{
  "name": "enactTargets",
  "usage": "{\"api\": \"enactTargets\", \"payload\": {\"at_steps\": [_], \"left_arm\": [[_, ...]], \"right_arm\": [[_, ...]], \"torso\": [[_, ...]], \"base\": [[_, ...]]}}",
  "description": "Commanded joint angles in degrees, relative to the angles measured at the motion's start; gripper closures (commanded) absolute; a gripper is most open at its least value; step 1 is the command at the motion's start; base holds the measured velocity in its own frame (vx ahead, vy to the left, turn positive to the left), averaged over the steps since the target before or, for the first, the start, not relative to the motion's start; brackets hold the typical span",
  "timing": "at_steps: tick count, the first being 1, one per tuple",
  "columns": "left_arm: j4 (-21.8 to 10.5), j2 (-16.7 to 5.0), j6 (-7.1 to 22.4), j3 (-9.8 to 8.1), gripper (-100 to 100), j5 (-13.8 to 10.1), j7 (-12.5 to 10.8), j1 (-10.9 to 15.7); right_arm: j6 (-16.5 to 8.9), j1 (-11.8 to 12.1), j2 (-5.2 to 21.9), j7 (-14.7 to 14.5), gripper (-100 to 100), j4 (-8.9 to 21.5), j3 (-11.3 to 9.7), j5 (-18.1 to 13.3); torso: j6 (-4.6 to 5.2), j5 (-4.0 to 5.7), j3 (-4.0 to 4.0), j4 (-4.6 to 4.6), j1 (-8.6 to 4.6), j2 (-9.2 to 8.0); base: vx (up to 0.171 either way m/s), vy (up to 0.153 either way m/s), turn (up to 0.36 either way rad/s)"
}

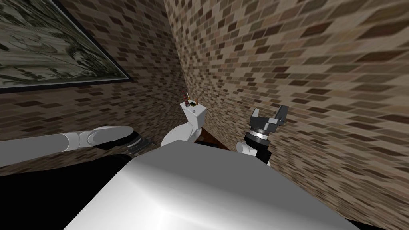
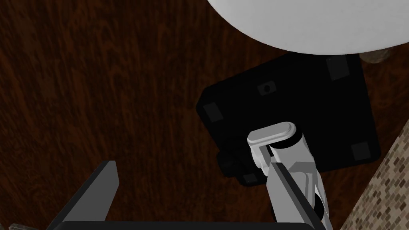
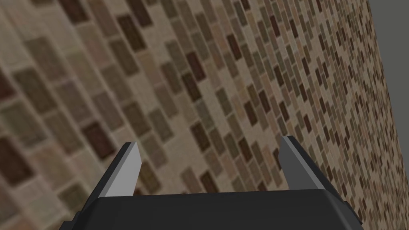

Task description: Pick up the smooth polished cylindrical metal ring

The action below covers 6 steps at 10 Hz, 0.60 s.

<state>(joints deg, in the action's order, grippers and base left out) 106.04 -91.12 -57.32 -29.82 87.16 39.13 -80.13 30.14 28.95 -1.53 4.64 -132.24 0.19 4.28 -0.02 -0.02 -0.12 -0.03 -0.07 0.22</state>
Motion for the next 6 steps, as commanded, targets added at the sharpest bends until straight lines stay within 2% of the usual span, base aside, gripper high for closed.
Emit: {"api": "enactTargets", "payload": {"at_steps": [1,2,3,5,6], "left_arm": [[0.19,-1.39,-0.50,-0.64,-100,2.86,0.14,-0.71],[0.19,-1.39,-0.50,-0.64,-100,3.41,0.14,-0.71],[-1.13,-4.09,-2.55,-2.23,-100,5.67,2.01,-3.25],[-1.13,-6.42,-2.55,-2.23,-100,9.02,2.01,-3.25],[-2.41,-8.04,-4.58,-3.78,-100,11.13,3.83,-5.68]], "right_arm": [[0.00,0.00,0.00,0.00,0,0.00,0.00,0.00],[0.00,0.00,0.00,0.00,0,0.00,0.00,0.00],[0.00,0.00,0.00,0.00,0,0.00,0.00,0.00],[0.00,0.00,0.00,0.00,0,0.00,0.00,0.00],[0.00,0.00,0.00,0.00,0,0.00,0.00,0.00]], "torso": [[0.00,0.00,0.00,0.00,0.00,0.00],[-0.02,0.00,0.02,0.01,0.02,-0.02],[-0.03,0.00,0.02,0.01,-0.01,-0.02],[-0.01,-0.02,0.04,0.02,0.05,-0.07],[-0.03,-0.01,0.02,0.02,0.07,-0.02]], "base": [[0.009,0.004,-0.036],[0.019,-0.003,-0.002],[-0.002,0.017,-0.123],[0.004,0.014,-0.069],[0.021,0.009,-0.163]]}}
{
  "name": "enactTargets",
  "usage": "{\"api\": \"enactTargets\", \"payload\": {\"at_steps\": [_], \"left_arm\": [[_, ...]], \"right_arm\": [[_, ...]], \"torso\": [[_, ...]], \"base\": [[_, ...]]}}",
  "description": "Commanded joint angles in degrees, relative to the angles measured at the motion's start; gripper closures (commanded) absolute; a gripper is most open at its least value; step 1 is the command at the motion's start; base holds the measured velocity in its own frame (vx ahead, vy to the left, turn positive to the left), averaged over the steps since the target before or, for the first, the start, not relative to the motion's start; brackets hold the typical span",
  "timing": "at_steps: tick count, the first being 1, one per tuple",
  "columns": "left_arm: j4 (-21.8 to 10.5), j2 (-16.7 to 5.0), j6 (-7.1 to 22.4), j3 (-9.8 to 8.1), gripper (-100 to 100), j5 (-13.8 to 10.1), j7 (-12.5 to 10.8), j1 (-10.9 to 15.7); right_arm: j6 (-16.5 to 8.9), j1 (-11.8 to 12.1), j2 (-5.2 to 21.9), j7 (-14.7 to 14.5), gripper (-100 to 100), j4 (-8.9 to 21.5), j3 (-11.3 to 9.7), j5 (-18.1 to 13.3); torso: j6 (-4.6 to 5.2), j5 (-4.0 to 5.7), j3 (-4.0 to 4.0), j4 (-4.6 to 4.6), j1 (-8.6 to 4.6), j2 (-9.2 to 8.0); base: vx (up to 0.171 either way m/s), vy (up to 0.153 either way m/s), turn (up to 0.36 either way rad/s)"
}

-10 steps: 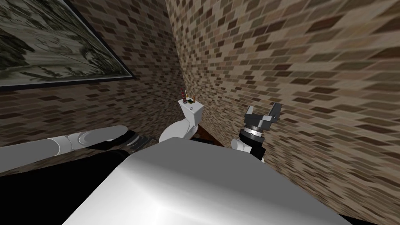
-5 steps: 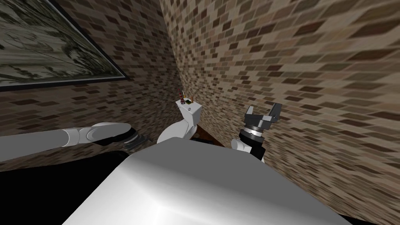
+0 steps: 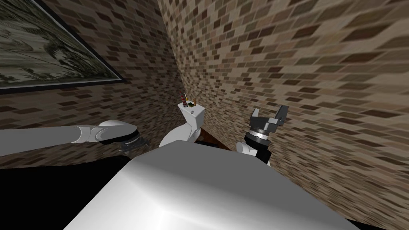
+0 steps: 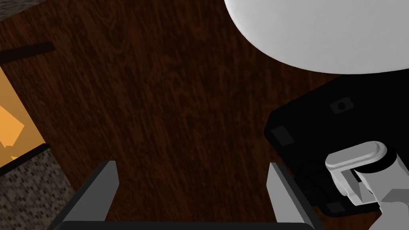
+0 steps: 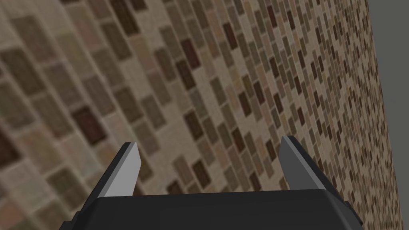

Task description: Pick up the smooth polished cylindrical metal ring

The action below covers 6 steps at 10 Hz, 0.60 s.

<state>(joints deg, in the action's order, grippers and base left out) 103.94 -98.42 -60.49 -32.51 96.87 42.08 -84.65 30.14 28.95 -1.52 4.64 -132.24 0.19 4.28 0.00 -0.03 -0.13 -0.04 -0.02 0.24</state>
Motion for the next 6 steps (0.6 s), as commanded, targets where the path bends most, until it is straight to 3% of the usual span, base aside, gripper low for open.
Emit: {"api": "enactTargets", "payload": {"at_steps": [1,2,3,4,5,6], "left_arm": [[-0.31,-2.86,-1.41,-1.10,-100,2.86,0.88,-1.16],[-0.31,-4.05,-1.41,-1.10,-100,4.67,0.88,-1.16],[-1.53,-6.19,-3.40,-2.60,-100,6.69,2.66,-3.49],[-1.53,-8.24,-3.40,-2.60,-100,8.90,2.66,-3.49],[-1.53,-8.87,-3.40,-2.60,-100,10.23,2.66,-3.49],[-2.70,-11.24,-5.34,-4.05,-100,12.16,4.39,-5.71]], "right_arm": [[0.00,0.00,0.00,0.00,0,0.00,0.00,0.00],[0.00,0.01,0.00,0.00,0,0.00,0.00,0.00],[0.00,0.01,0.00,0.00,0,0.00,0.01,0.00],[0.00,0.00,0.00,0.00,0,0.00,0.00,0.00],[0.00,0.00,0.00,0.00,0,0.00,0.00,0.00],[0.00,0.01,0.00,0.00,0,0.00,0.00,0.00]], "torso": [[0.00,0.00,0.00,0.00,0.00,0.00],[-0.04,0.00,-0.02,-0.01,-0.02,0.04],[-0.06,0.01,-0.02,0.00,-0.04,0.03],[-0.01,0.02,0.02,0.00,-0.11,-0.04],[-0.04,0.04,0.05,0.02,-0.14,-0.08],[-0.08,0.03,0.07,0.03,-0.12,-0.11]], "base": [[0.032,0.008,-0.091],[0.027,0.005,0.008],[-0.004,-0.020,-0.158],[-0.014,-0.023,-0.111],[-0.010,-0.012,0.002],[-0.015,-0.035,-0.177]]}}
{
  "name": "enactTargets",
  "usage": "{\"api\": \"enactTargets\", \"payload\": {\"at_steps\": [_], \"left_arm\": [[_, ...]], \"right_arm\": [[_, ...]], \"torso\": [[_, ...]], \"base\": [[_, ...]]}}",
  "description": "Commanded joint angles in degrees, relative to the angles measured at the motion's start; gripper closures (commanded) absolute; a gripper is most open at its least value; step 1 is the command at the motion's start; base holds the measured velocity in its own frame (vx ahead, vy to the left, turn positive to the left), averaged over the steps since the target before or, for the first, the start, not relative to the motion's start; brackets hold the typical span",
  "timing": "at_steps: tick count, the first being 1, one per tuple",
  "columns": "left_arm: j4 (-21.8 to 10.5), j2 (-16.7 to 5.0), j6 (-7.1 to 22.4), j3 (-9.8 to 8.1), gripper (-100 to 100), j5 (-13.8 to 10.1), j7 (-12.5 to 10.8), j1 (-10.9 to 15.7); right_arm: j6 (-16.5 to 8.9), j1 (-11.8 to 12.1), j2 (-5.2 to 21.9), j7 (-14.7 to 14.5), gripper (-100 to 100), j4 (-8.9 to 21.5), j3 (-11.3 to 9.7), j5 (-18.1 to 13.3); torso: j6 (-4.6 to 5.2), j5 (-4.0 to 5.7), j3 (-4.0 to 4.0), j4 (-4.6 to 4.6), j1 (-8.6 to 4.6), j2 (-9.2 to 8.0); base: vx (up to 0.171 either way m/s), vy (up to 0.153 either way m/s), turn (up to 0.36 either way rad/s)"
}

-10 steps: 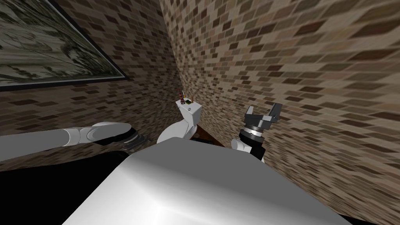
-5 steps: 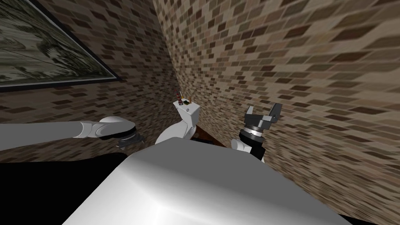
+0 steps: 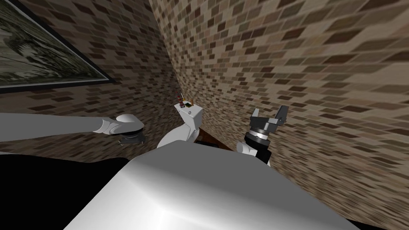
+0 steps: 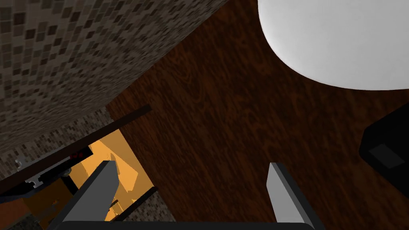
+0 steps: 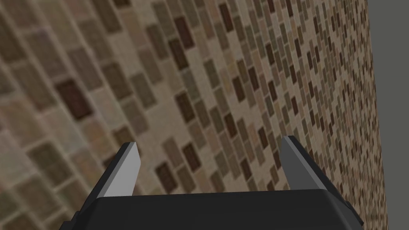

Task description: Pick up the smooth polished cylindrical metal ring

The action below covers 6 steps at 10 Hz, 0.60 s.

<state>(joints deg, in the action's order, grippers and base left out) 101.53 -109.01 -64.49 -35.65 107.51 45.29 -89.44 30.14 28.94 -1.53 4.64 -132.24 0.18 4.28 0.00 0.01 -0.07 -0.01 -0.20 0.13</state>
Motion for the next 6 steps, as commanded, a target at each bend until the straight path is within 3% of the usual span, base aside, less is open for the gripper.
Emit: {"api": "enactTargets", "payload": {"at_steps": [1,2,3,4,5,6], "left_arm": [[-0.28,-2.86,-1.34,-0.91,-100,2.86,1.18,-0.93],[-0.28,-2.95,-1.34,-0.91,-100,4.69,1.18,-0.93],[-1.39,-5.88,-3.23,-2.30,-100,6.21,2.85,-3.03],[-1.39,-7.47,-3.23,-2.30,-100,7.90,2.85,-3.03],[-1.39,-7.47,-3.23,-2.30,-100,9.81,2.85,-3.03],[-2.44,-9.57,-5.05,-3.62,-100,11.81,4.45,-5.01]], "right_arm": [[0.00,0.00,0.00,0.00,0,0.00,0.00,0.00],[0.00,0.01,0.00,0.00,0,0.00,0.01,0.00],[0.00,0.01,0.00,0.00,0,0.00,0.01,0.00],[0.00,0.00,0.00,0.00,0,0.00,0.00,0.00],[0.00,0.01,0.00,0.00,0,0.00,0.00,0.00],[0.00,0.01,0.00,0.00,0,0.00,0.01,0.00]], "torso": [[0.00,0.00,0.00,0.00,0.00,0.00],[-0.06,0.00,0.02,0.01,0.01,-0.02],[-0.08,-0.01,0.02,0.02,0.06,-0.01],[-0.03,0.00,0.01,0.01,0.00,-0.02],[-0.05,0.01,0.02,0.01,-0.03,-0.02],[-0.09,0.00,0.02,0.02,0.02,-0.01]], "base": [[-0.021,-0.025,-0.082],[-0.007,-0.012,0.021],[-0.014,-0.035,-0.129],[-0.016,-0.037,-0.106],[-0.002,-0.020,-0.005],[-0.008,-0.036,-0.129]]}}
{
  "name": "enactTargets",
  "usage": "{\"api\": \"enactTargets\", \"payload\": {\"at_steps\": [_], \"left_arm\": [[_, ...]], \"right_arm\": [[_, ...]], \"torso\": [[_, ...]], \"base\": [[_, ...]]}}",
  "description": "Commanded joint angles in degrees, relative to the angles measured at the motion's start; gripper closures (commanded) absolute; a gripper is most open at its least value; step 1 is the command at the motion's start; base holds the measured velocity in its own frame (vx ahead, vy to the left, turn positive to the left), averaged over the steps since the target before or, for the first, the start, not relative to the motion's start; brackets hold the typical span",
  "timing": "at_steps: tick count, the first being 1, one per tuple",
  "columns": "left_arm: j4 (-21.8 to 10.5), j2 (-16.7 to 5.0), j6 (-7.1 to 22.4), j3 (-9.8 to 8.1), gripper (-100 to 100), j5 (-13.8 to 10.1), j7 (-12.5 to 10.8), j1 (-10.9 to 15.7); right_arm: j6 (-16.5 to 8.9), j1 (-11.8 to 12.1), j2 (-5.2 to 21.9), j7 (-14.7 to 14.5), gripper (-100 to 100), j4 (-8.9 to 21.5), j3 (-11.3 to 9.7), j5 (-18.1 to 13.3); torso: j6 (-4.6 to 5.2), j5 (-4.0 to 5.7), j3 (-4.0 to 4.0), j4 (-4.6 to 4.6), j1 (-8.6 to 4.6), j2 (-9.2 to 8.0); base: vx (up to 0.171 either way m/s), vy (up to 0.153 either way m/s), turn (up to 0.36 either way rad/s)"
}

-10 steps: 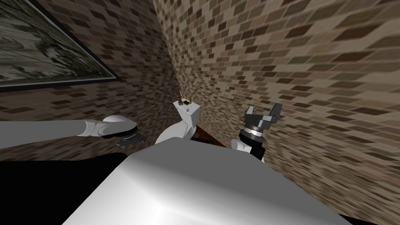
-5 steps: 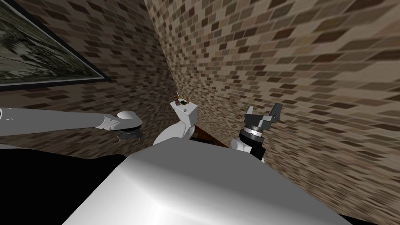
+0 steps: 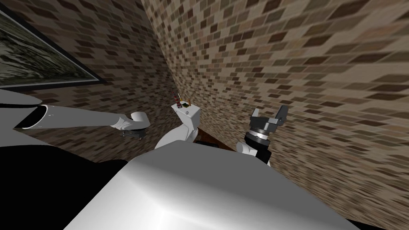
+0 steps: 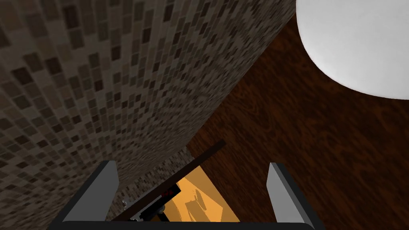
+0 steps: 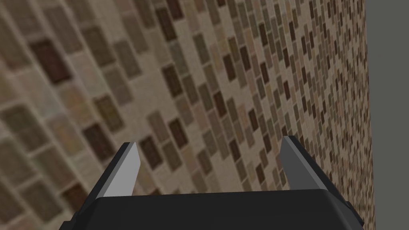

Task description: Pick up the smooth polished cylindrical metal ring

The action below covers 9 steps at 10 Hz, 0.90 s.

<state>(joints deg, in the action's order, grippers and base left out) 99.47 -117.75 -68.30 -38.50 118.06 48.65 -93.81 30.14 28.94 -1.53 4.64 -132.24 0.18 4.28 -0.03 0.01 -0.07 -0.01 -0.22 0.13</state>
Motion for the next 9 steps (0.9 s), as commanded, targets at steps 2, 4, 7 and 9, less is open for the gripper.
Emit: {"api": "enactTargets", "payload": {"at_steps": [2,4,7,9], "left_arm": [[-0.38,-3.08,-1.24,-0.77,-100,4.25,1.09,-0.64],[-1.38,-6.91,-2.99,-2.03,-100,7.83,2.62,-2.49],[-2.32,-10.61,-4.66,-3.22,-100,12.93,4.07,-4.21],[-3.19,-13.45,-6.25,-4.34,-100,15.91,5.45,-5.80]], "right_arm": [[0.00,0.01,0.00,0.00,0,0.00,0.00,0.00],[0.00,0.00,0.00,0.00,0,0.00,0.00,0.00],[0.00,0.00,0.00,0.00,0,0.00,0.00,0.00],[0.00,0.01,0.00,0.00,0,0.00,0.01,0.00]], "torso": [[-0.03,0.01,0.00,0.00,-0.02,0.01],[-0.02,0.01,0.01,0.01,-0.06,-0.02],[-0.02,0.01,0.01,0.01,-0.01,-0.02],[-0.08,0.01,0.02,0.02,0.01,-0.02]], "base": [[-0.006,-0.029,-0.041],[-0.010,-0.049,-0.101],[-0.008,-0.035,-0.065],[-0.006,-0.037,-0.052]]}}
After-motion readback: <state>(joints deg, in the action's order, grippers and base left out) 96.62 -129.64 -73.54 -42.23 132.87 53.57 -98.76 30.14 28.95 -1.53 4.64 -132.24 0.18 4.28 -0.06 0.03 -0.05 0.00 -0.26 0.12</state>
